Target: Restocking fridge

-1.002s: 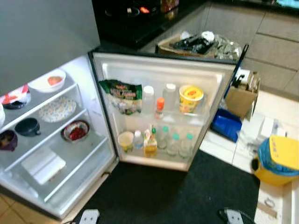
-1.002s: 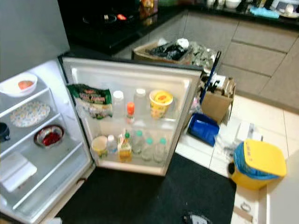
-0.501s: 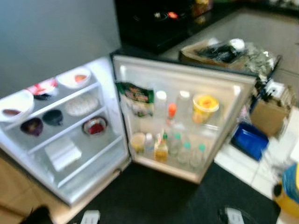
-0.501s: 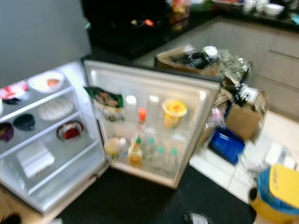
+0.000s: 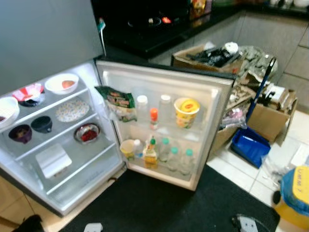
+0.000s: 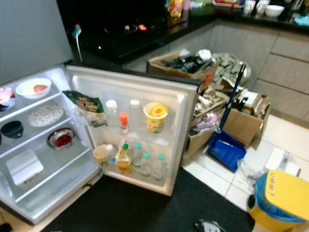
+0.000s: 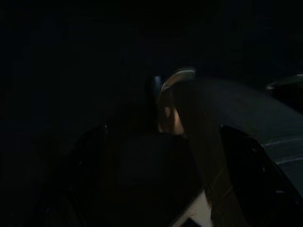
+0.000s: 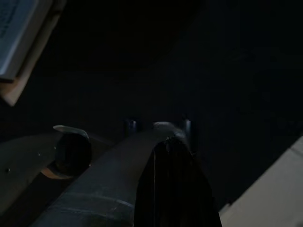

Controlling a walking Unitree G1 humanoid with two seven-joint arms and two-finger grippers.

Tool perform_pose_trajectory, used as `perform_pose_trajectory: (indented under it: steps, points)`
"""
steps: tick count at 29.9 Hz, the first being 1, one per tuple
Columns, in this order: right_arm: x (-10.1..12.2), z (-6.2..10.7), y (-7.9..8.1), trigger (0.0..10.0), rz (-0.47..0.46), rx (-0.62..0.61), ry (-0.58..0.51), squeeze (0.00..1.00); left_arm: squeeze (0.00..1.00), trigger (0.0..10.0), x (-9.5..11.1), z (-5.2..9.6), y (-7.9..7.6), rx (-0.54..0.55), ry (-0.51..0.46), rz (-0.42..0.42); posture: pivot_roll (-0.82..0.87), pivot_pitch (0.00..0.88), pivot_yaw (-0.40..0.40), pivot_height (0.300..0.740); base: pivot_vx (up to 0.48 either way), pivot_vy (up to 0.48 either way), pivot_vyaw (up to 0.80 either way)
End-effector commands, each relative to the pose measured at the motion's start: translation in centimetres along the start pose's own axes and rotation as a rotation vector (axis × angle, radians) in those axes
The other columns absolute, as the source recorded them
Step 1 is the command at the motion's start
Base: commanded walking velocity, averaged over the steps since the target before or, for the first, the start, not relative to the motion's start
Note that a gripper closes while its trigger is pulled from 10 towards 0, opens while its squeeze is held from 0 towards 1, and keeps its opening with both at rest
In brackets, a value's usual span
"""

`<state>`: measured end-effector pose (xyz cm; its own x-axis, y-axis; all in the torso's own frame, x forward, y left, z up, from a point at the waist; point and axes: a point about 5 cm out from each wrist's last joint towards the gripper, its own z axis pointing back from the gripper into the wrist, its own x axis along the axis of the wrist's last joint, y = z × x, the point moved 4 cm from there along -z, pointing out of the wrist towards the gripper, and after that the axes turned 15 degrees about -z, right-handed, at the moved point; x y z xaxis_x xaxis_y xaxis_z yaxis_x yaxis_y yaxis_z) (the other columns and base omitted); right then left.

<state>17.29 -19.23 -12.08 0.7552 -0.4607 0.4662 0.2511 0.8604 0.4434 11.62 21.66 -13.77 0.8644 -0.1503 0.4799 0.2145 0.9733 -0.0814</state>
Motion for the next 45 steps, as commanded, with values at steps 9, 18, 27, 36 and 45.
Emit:
perform_pose_trajectory:
  steps: [9,18,27,36,45]
  points:
    - [0.0,0.1,0.2,10.0,0.007,0.043,0.0,0.0,0.0,10.0,-0.3,-0.2,-0.7,-0.013,0.019,0.005,-0.07,0.064,-0.007,0.74,0.0,-0.262,0.77]
    - [-0.7,0.6,-1.0,10.0,0.04,-0.013,0.024,0.0,0.0,10.0,-0.2,-0.2,-0.7,-0.013,0.016,0.011,-0.07,0.066,-0.005,0.74,0.0,0.0,0.77]
    - [-0.9,0.7,-1.2,10.0,0.044,-0.024,0.03,0.0,0.0,10.0,-0.2,-0.2,-0.7,-0.015,0.017,0.013,-0.07,0.068,-0.005,0.74,0.0,0.0,0.77]
    - [-0.8,0.6,-1.1,10.0,0.049,-0.027,0.029,0.0,0.0,10.0,-0.2,-0.2,-0.8,-0.024,0.017,0.013,-0.07,0.067,-0.004,0.74,0.0,0.0,0.77]
    - [-0.6,0.8,-1.7,10.0,0.003,-0.067,0.004,0.0,0.0,10.0,-0.4,-0.1,-0.7,-0.033,0.025,0.003,-0.07,0.063,0.0,0.74,0.0,0.0,0.51]
